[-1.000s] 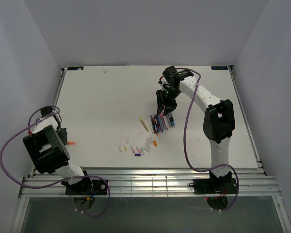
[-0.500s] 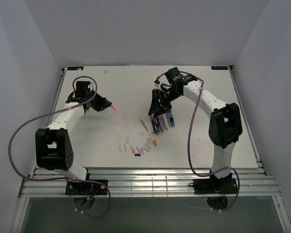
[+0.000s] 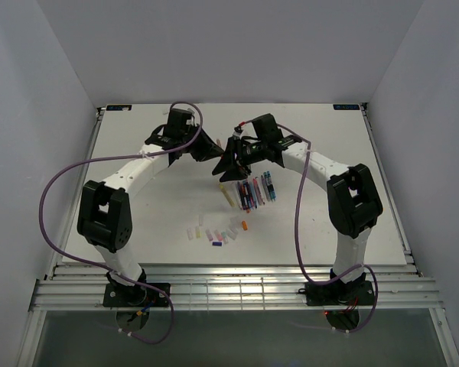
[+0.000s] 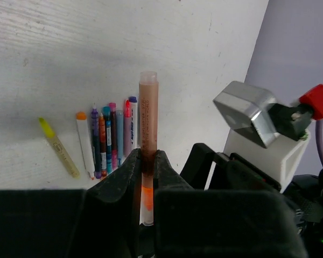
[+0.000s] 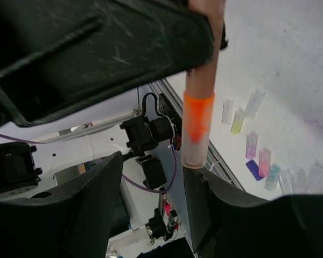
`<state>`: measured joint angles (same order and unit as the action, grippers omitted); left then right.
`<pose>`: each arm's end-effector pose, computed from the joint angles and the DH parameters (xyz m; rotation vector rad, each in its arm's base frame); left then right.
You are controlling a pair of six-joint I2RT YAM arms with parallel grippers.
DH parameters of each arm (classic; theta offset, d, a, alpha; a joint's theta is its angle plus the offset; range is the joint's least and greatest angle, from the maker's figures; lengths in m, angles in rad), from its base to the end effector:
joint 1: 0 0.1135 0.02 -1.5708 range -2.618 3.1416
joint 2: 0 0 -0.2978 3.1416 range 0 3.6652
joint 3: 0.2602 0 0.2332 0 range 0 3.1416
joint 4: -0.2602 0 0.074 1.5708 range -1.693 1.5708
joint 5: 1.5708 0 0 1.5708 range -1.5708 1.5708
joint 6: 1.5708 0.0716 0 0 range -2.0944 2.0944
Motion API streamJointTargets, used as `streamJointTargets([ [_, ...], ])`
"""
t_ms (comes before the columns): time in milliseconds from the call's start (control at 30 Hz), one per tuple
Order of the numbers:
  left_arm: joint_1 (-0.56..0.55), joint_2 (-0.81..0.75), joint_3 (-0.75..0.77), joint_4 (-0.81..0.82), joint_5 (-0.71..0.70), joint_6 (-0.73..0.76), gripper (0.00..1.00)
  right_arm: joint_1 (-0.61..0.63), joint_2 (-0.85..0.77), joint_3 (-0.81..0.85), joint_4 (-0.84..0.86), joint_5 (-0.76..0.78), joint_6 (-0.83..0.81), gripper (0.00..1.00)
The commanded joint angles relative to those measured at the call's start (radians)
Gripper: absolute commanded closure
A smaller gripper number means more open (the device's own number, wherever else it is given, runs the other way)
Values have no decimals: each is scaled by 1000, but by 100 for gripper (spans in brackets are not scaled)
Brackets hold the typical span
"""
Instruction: Open the pen caps
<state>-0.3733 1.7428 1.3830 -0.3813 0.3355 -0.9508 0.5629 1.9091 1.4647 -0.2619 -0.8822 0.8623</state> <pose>0.3708 -0.1706 0.2881 -0.5323 2.4459 -1.0092 0.3418 0.2810 0.2742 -0.1673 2.5803 1.6646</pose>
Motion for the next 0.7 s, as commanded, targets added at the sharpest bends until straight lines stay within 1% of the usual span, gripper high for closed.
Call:
streamJointTargets([
  [0,4,-8,31,-74,-52,-12,100,-4,-16,52,107,29,66,45],
  [67,2,-15,21,-79,-56,-14,100,-5,-16,57,69,66,43,45],
  [233,2,-43,-4,-88,-75,-23,100,-6,-32,25,66,114,43,45],
  [500,2,-89,-47,-91,-89,-32,100,-9,1,49,58,123,49,51],
  [667,2,-95,-39,-113,-122,-23,100,-6,-10,56,-29,114,24,54],
])
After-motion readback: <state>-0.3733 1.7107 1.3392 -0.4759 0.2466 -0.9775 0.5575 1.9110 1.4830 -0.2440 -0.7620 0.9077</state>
